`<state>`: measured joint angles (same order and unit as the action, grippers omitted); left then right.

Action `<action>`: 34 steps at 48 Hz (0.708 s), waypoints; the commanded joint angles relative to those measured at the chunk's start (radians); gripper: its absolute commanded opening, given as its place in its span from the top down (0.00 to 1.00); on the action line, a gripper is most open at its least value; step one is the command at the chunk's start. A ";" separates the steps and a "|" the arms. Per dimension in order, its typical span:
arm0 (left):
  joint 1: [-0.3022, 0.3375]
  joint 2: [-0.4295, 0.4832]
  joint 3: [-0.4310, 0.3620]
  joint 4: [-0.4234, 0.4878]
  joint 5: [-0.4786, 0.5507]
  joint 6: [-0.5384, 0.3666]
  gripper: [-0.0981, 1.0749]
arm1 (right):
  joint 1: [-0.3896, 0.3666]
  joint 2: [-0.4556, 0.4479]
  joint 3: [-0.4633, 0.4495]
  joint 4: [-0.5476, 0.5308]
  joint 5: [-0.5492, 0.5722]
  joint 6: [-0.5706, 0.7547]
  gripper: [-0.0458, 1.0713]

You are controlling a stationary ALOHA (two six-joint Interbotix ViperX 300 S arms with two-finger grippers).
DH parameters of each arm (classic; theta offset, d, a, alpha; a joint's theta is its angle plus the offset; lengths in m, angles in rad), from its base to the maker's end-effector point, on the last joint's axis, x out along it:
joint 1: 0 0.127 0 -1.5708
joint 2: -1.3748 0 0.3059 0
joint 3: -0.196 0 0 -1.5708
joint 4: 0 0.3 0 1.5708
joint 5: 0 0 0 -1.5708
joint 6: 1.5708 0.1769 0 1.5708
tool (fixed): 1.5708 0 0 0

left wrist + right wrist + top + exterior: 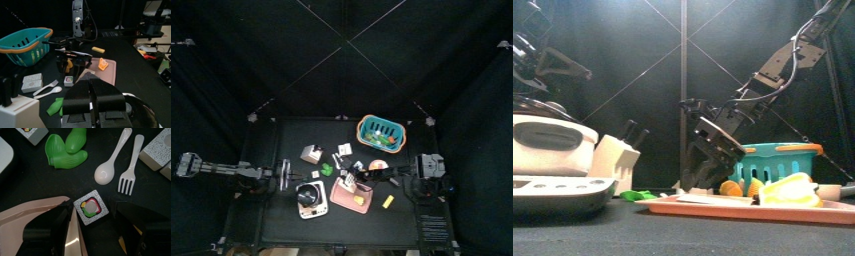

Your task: Grab whtie sushi piece

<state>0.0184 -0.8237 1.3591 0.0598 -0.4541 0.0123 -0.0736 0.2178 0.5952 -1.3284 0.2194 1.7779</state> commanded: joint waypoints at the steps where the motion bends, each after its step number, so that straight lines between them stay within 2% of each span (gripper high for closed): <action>1: 0.002 0.003 -0.011 -0.002 -0.003 0.000 0.71 | -0.012 -0.038 -0.005 -0.003 0.002 0.000 0.16; 20: 0.002 0.003 -0.011 -0.002 -0.005 0.000 0.71 | -0.018 -0.040 0.006 0.005 0.002 0.002 0.31; 34: 0.002 0.003 -0.011 -0.002 -0.005 0.000 0.71 | -0.020 -0.081 -0.009 0.006 0.002 0.002 0.33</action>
<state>0.0184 -0.8237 1.3591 0.0598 -0.4541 0.0123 -0.0874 0.1841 0.6059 -1.3223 0.2194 1.7779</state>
